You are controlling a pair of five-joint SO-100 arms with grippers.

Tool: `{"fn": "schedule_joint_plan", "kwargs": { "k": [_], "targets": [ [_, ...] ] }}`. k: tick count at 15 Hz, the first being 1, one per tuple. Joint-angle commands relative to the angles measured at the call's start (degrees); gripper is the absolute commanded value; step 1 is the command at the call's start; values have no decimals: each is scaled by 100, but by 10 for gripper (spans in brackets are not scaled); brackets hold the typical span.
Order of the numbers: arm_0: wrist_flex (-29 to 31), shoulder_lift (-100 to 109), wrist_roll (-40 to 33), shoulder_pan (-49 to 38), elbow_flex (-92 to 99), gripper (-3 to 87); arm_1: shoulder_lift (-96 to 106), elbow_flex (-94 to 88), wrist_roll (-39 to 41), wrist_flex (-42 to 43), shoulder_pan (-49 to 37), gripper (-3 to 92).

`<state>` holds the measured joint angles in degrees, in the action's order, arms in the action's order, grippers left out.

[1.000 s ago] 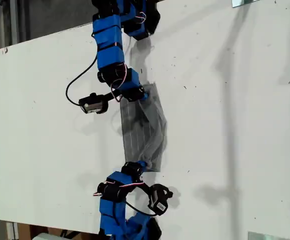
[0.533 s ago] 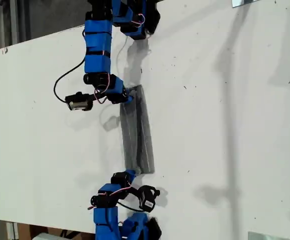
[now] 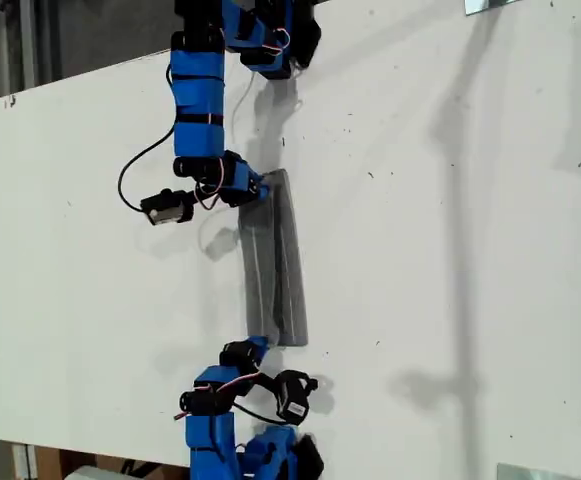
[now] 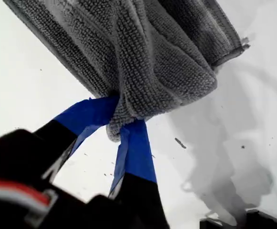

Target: Grasp corners of a square towel and fold twice.

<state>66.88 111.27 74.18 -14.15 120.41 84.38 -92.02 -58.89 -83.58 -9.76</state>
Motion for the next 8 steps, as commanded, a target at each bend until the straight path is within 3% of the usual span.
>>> {"fn": "schedule_joint_plan", "kwargs": {
  "k": [1,4,5,6,8],
  "targets": [
    [141,79,149,334,-369,-1,70,0,-62,0,53,-1],
    [70,-132,97,343,-378,-1,114,-167,-70,44,-26,1],
    [18,-220,0,360,-387,41,158,-264,-70,79,-53,105],
    [9,-237,-26,439,-431,168,185,-316,-70,97,-53,171],
    [35,-220,-18,492,-475,294,255,-413,-70,97,-97,225]
  ]
}}
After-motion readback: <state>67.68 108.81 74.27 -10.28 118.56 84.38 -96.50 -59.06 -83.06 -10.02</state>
